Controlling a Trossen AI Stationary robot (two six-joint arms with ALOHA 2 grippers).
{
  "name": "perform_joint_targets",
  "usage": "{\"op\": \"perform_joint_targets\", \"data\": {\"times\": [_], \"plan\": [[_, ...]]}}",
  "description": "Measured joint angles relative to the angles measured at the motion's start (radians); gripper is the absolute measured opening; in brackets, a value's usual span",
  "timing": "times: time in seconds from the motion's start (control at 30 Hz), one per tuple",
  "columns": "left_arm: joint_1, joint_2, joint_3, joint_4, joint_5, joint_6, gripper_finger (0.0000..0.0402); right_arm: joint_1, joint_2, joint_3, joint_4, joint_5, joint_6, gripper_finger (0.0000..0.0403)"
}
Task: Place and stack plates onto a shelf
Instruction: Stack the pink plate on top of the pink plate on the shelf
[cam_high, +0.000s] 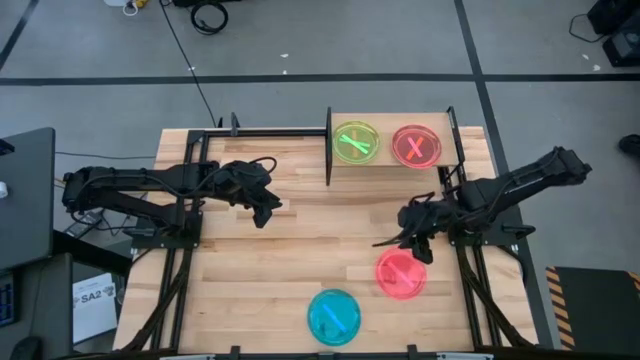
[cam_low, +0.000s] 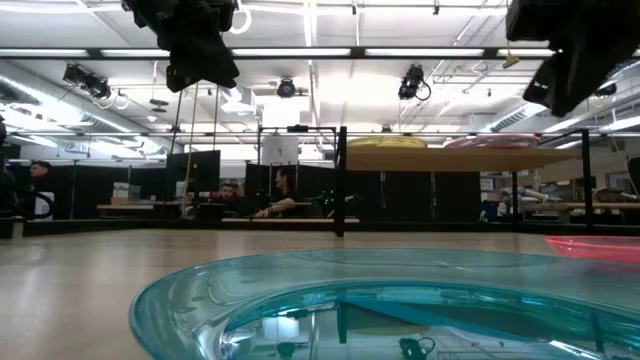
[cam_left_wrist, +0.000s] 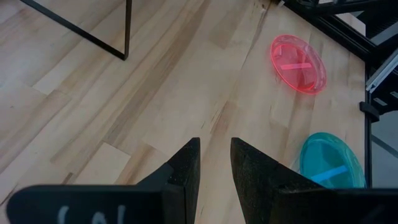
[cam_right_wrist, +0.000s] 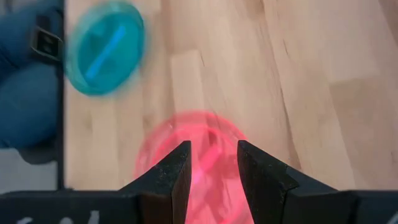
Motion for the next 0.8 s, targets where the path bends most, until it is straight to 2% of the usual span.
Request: {"op": "perform_joint_targets", "data": {"times": [0.37,0.8], "plan": [[0.0,0.0,0.0,0.0,0.0,0.0,0.0096,0.018,0.122,0.0,-0.03,0.009,-0.001,0.0136],[0.0,0.0,0.0,0.0,0.0,0.0,0.0096,0.017,0.327,0.0,-0.029,0.009,-0.107,0.0136]]}}
